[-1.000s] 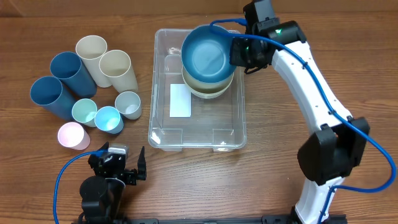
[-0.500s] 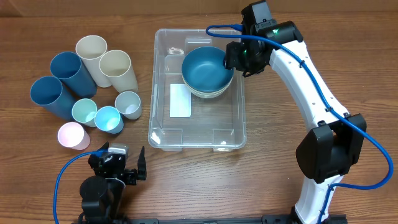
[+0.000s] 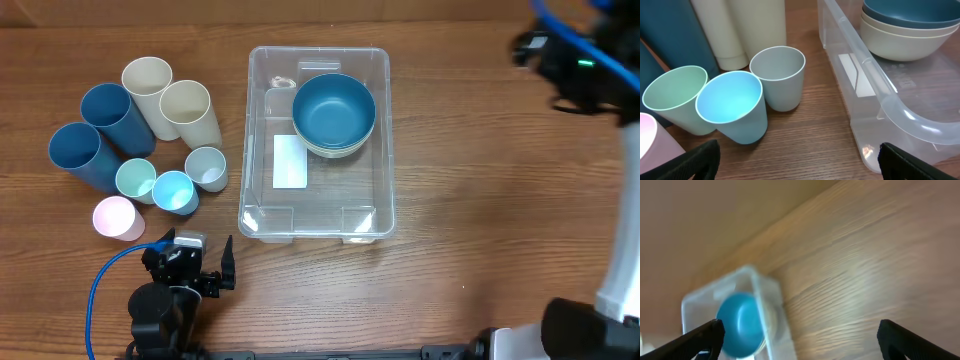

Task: Pack container

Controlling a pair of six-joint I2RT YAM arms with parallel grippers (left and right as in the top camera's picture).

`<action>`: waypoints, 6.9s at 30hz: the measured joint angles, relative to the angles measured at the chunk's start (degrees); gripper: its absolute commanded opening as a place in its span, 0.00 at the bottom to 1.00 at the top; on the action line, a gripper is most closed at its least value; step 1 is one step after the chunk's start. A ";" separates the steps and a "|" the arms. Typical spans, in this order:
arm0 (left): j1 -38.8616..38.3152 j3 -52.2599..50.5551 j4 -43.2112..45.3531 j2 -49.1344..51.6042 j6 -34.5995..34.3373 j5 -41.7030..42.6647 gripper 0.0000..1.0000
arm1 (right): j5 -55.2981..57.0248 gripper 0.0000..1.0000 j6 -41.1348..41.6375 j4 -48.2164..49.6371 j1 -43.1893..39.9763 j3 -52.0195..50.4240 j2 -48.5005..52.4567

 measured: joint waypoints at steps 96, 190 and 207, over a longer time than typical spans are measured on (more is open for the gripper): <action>42.14 72.06 -20.11 83.65 -32.72 10.75 0.92 | -0.57 1.00 3.87 -2.95 -10.47 -0.07 1.20; 32.72 125.11 -66.53 121.20 -21.44 -11.45 0.04 | -0.57 1.00 4.00 -2.93 -10.49 -0.07 1.20; -10.45 144.17 -66.84 106.62 -18.01 -3.93 0.04 | -0.57 1.00 4.00 -2.95 -10.49 -0.07 1.20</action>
